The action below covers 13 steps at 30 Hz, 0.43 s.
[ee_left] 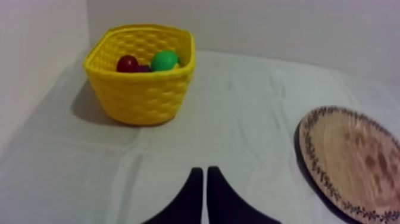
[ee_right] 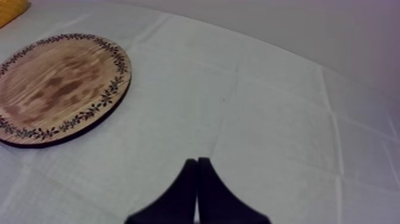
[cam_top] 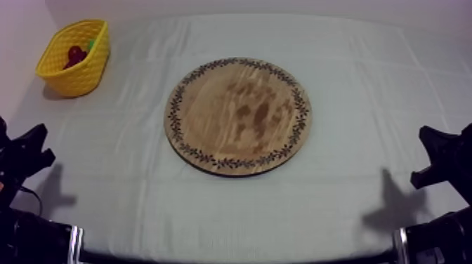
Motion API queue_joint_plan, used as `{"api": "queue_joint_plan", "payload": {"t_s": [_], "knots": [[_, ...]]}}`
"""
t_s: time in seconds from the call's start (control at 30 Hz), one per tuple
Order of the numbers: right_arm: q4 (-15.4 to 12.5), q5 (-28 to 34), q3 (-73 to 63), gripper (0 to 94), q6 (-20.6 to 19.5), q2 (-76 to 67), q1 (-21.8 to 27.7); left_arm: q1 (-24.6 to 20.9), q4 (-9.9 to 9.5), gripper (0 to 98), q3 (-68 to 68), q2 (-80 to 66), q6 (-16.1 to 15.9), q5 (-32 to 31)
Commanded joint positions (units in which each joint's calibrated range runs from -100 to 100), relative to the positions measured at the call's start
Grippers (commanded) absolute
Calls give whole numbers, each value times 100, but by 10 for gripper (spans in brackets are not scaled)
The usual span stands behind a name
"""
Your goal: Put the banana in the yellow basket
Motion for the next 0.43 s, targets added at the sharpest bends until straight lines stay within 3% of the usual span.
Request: {"api": "queue_joint_plan", "payload": {"t_s": [0.0, 0.17, 0.4], "knots": [[0, 0, -3, 2, -2, 3, 0, -5, -5, 0, 8, -37, 220, -38], [0, 0, -3, 2, 0, 3, 0, -9, -8, 0, 18, -75, 430, -64], [0, 0, -3, 2, -1, 3, 0, -9, -8, 0, 20, -82, 472, -68]]}}
